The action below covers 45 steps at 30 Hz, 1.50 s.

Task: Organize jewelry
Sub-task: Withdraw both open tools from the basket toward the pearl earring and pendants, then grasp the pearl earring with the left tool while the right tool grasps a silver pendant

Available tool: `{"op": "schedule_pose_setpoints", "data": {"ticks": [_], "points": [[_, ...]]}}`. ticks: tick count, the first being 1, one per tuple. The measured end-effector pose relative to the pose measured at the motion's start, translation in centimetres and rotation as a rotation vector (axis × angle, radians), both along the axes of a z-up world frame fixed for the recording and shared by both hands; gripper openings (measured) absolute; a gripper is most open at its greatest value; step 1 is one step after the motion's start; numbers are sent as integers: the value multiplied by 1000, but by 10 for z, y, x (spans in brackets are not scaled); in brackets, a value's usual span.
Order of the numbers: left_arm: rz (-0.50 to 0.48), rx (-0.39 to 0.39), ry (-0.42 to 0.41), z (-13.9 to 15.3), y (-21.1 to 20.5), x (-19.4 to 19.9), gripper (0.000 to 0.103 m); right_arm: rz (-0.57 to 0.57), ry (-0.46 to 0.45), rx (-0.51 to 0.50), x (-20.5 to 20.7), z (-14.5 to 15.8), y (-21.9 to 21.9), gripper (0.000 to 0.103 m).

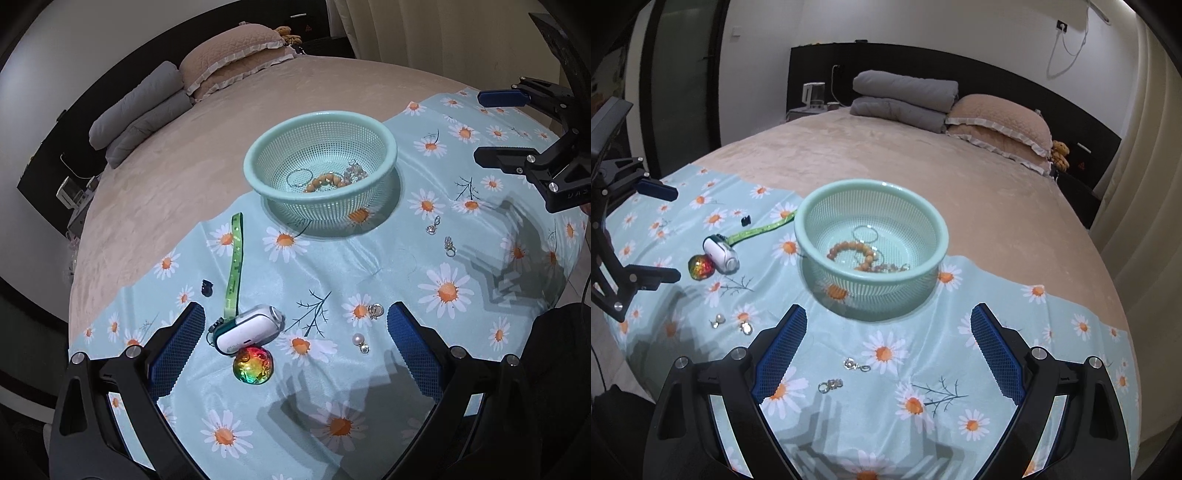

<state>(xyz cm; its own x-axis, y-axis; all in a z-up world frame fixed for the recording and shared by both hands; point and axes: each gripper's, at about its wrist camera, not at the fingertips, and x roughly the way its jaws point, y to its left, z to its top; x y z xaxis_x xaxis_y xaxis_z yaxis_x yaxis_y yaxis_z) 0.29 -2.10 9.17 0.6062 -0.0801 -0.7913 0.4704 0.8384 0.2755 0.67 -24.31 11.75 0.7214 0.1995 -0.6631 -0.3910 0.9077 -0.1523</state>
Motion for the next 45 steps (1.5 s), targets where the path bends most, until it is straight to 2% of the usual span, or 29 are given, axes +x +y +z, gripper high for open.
{"op": "schedule_pose_setpoints", "data": {"ticks": [5, 13, 18, 20, 25, 27, 31, 34, 35, 36, 37, 39, 41, 45], "points": [[-6, -23, 49, -24, 3, 3, 97, 15, 30, -21, 3, -29, 2, 86], [-59, 0, 100, -68, -9, -6, 97, 109, 81, -27, -5, -87, 14, 86], [-26, -27, 95, -86, -10, 0, 97, 122, 52, -44, -15, -112, 21, 86], [-18, -54, 108, -92, -9, 3, 96, 120, 64, -11, -14, -119, 20, 85], [15, -102, 91, -103, -5, 4, 86, 93, 95, 71, -7, -128, 15, 84], [32, -122, 98, -107, -3, 3, 77, 108, 113, 102, -6, -131, 14, 76], [52, -184, 100, -110, 2, 0, 70, 131, 146, 174, -4, -136, 11, 63], [51, -208, 117, -109, 2, 0, 64, 136, 153, 214, -4, -134, 11, 45], [54, -213, 125, -109, 3, 1, 63, 137, 161, 219, -3, -135, 11, 44], [57, -217, 129, -108, 3, 2, 58, 138, 166, 223, -3, -135, 11, 43], [59, -224, 134, -107, 3, 3, 55, 141, 172, 236, -2, -135, 11, 36], [54, -235, 152, -107, 2, 4, 48, 139, 183, 254, -1, -135, 9, 31], [38, -246, 163, -107, 1, 3, 39, 148, 190, 268, -2, -136, 8, 20], [14, -257, 185, -107, 2, 0, 23, 154, 198, 289, -3, -136, 5, 15]]}}
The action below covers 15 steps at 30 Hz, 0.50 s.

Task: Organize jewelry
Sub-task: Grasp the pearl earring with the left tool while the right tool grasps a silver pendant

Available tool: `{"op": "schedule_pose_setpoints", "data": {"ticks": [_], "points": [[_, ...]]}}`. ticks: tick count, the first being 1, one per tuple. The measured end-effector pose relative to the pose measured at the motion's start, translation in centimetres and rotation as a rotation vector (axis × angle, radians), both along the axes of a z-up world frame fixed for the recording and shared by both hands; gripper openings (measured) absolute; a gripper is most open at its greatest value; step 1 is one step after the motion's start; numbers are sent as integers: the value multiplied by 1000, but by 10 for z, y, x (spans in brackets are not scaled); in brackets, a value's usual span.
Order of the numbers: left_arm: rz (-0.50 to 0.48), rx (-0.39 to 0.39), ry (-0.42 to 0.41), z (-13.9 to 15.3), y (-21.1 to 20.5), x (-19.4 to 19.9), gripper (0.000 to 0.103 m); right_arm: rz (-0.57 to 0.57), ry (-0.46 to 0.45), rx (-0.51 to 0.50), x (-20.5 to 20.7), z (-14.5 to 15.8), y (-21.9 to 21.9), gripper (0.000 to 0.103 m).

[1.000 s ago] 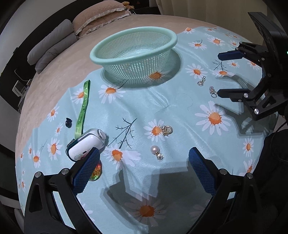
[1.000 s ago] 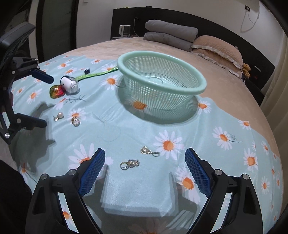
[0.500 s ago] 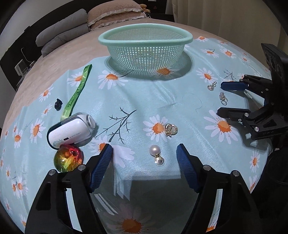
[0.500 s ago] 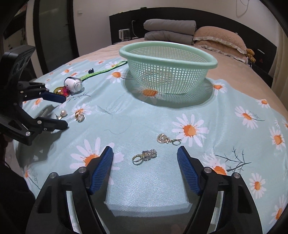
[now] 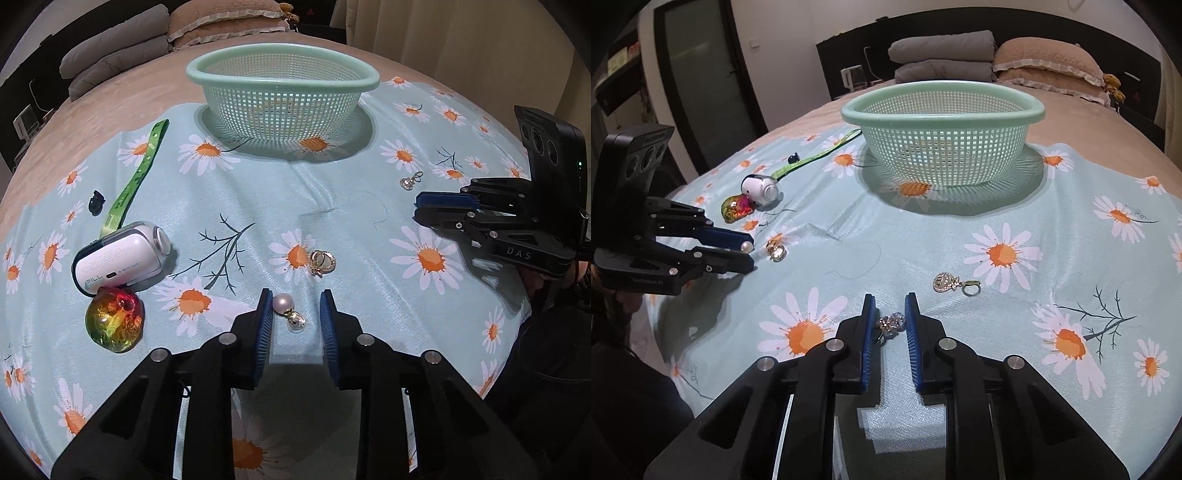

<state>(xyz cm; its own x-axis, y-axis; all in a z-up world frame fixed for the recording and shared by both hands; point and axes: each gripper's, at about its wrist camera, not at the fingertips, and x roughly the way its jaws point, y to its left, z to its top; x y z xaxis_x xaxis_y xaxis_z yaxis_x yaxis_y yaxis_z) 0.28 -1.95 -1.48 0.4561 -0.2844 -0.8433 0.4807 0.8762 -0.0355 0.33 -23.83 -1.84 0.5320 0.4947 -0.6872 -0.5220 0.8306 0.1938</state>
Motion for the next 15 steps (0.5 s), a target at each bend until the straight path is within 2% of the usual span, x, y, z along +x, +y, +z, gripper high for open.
{"op": "schedule_pose_setpoints", "data": {"ticks": [2, 8, 12, 15], "points": [[-3, -16, 19, 1, 3, -2, 17, 0, 4, 10, -1, 0, -1, 15], [-20, 5, 28, 7, 4, -13, 12, 46, -1, -14, -14, 8, -1, 15], [-21, 54, 16, 15, 6, -22, 12, 69, -17, -25, -31, 16, -13, 15], [-24, 39, 5, 25, 12, -30, 12, 63, -29, -46, -42, 25, -25, 15]]}}
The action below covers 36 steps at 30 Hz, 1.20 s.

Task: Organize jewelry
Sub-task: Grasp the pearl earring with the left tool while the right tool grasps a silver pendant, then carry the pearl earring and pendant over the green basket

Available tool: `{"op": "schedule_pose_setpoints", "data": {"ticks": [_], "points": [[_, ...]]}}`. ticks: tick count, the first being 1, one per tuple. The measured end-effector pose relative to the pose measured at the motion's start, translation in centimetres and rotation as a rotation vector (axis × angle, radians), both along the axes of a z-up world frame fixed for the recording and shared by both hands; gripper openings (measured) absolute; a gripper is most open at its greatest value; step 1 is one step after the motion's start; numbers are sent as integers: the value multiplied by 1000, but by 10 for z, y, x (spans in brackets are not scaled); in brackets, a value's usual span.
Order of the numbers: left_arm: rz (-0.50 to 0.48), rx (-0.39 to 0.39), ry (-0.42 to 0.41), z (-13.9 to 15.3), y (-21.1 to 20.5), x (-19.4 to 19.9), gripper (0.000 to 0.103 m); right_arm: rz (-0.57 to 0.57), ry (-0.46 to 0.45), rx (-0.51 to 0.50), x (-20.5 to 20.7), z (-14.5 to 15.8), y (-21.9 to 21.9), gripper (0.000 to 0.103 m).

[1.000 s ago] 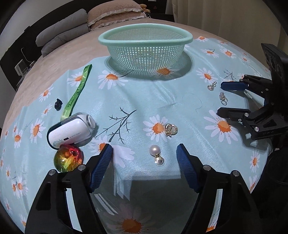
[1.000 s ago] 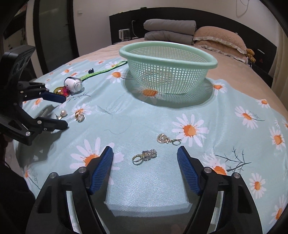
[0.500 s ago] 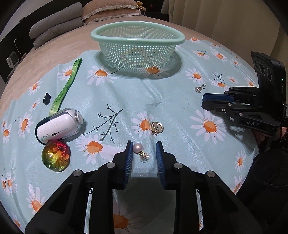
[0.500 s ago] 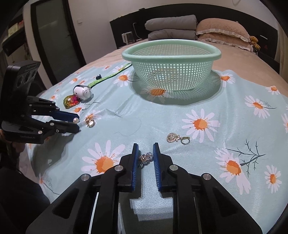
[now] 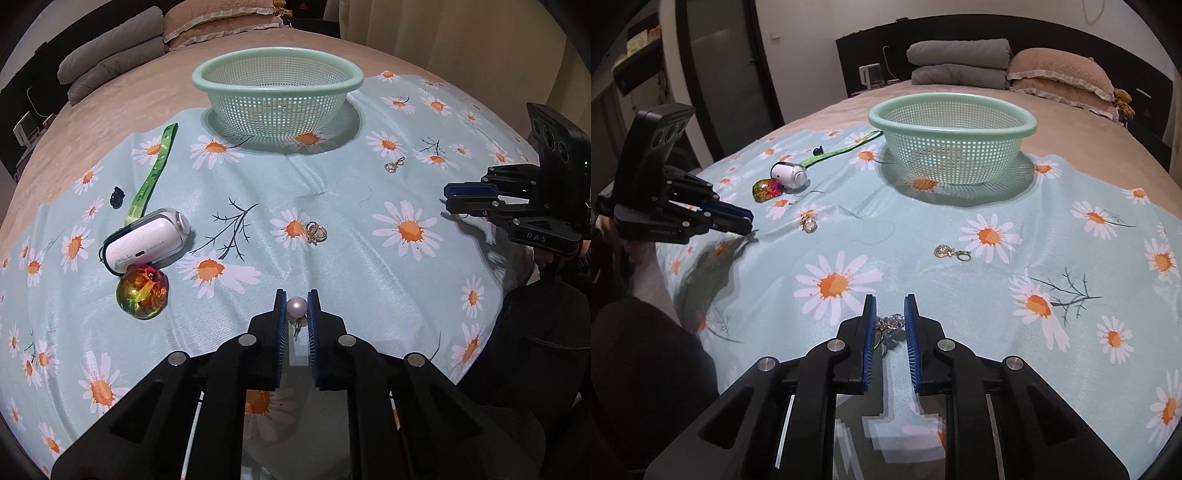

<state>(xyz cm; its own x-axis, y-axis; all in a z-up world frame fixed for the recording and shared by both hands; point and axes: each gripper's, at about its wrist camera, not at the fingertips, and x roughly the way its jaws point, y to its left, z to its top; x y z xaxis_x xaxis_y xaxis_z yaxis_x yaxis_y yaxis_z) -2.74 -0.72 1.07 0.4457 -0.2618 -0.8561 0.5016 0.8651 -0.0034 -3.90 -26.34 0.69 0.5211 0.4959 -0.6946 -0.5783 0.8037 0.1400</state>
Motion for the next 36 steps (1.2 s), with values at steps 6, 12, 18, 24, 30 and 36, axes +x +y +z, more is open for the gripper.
{"op": "schedule_pose_setpoints", "data": {"ticks": [6, 12, 18, 24, 30, 36], "points": [[8, -4, -45, 26, 3, -10, 12, 1, -80, -41, -19, 40, -14, 15], [4, 2, -100, 56, 2, -19, 12, 9, -159, -33, -35, 81, -28, 15], [-14, 14, -153, 85, -2, -24, 12, 19, -229, -49, -48, 121, -35, 15], [-25, 14, -208, 114, -6, -18, 12, 44, -289, -58, -51, 153, -36, 15], [-41, 33, -244, 138, -14, 1, 12, 54, -338, -38, -35, 181, -34, 15], [-75, 49, -271, 153, -24, 32, 12, 72, -390, -47, -1, 203, -23, 15]]}}
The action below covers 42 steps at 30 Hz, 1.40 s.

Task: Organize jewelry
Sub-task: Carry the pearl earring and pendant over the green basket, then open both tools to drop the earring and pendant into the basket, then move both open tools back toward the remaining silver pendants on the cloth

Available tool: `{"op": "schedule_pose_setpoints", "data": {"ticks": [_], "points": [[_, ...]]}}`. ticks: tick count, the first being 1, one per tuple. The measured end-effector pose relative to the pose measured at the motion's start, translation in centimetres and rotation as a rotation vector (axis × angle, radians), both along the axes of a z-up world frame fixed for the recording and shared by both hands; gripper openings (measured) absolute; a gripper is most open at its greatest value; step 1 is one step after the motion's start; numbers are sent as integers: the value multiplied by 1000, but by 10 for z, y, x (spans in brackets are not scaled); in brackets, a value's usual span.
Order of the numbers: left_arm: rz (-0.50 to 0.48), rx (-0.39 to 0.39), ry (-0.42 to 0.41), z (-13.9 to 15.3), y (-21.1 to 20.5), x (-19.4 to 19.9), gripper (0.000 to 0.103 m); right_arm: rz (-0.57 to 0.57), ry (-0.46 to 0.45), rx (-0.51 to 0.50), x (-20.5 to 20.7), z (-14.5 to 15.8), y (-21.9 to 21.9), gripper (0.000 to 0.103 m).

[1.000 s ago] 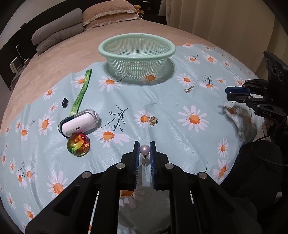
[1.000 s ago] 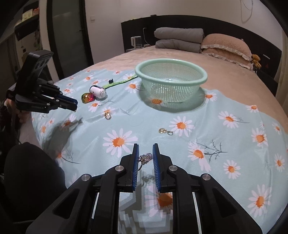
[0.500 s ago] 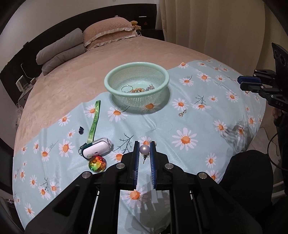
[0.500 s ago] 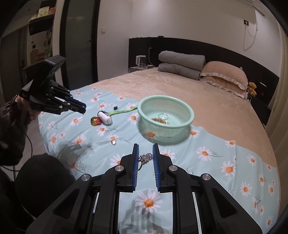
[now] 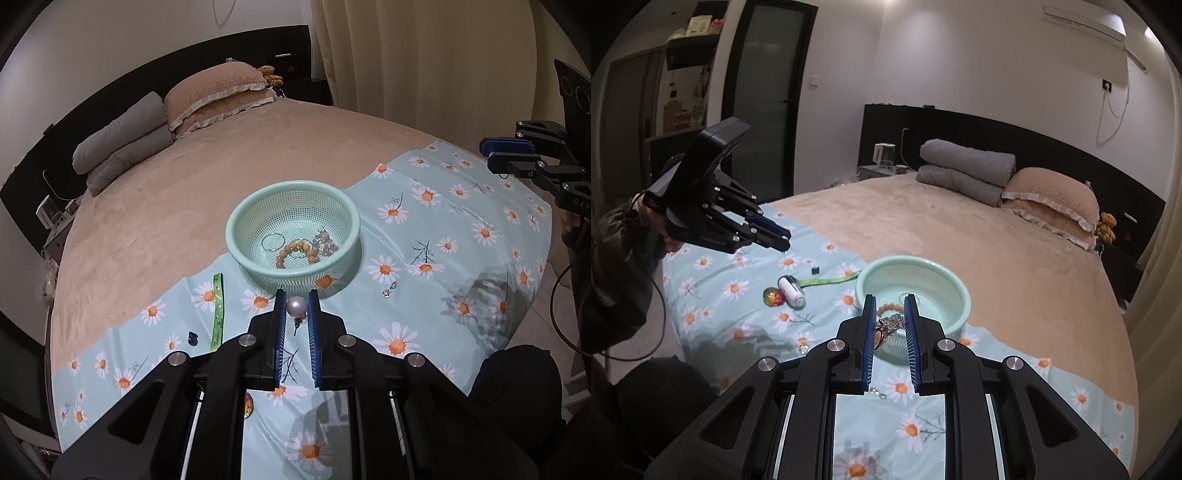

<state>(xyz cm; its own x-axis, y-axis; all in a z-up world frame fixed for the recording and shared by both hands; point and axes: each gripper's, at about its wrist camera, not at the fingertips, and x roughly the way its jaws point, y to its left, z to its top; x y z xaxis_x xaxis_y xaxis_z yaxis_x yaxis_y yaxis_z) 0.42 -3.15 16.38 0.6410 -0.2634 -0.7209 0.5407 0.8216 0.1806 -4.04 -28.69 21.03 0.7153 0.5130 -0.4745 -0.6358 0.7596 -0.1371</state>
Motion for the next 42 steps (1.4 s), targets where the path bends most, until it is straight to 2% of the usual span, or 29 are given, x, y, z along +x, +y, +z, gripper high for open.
{"op": "schedule_pose_setpoints", "data": {"ticks": [7, 11, 18, 25, 26, 27, 28, 29, 30, 31, 35, 38, 42], "points": [[-9, 5, 4, -7, -10, 49, 12, 1, 4, -1, 54, -5, 13, 15], [-7, -8, 43, -30, -13, 79, 12, -5, 40, -23, 83, -29, 26, 15], [-9, -26, 118, -74, -19, 122, 12, -24, 119, 3, 133, -72, 42, 15], [-11, -24, 136, -91, -15, 136, 12, -23, 145, 6, 160, -94, 61, 15], [-11, -25, 137, -91, -15, 138, 12, -36, 145, 9, 164, -96, 62, 17], [-14, -29, 137, -90, -15, 139, 13, -60, 148, 9, 167, -98, 62, 24], [-19, -35, 134, -89, -15, 140, 17, -90, 155, 9, 169, -101, 62, 58], [-23, -35, 124, -87, -15, 139, 43, -122, 148, 11, 170, -103, 61, 85], [-14, -25, 89, -84, -15, 135, 72, -148, 118, 9, 168, -103, 58, 85], [-5, -15, 48, -80, -14, 130, 79, -162, 95, 3, 165, -103, 55, 85], [-14, -14, 22, -71, -13, 120, 90, -207, 102, 14, 161, -100, 39, 85], [-2, 21, 17, -67, -14, 115, 90, -238, 118, 21, 157, -97, 30, 85], [-12, 24, 15, -58, -14, 103, 90, -244, 118, 8, 146, -90, 27, 85]]}}
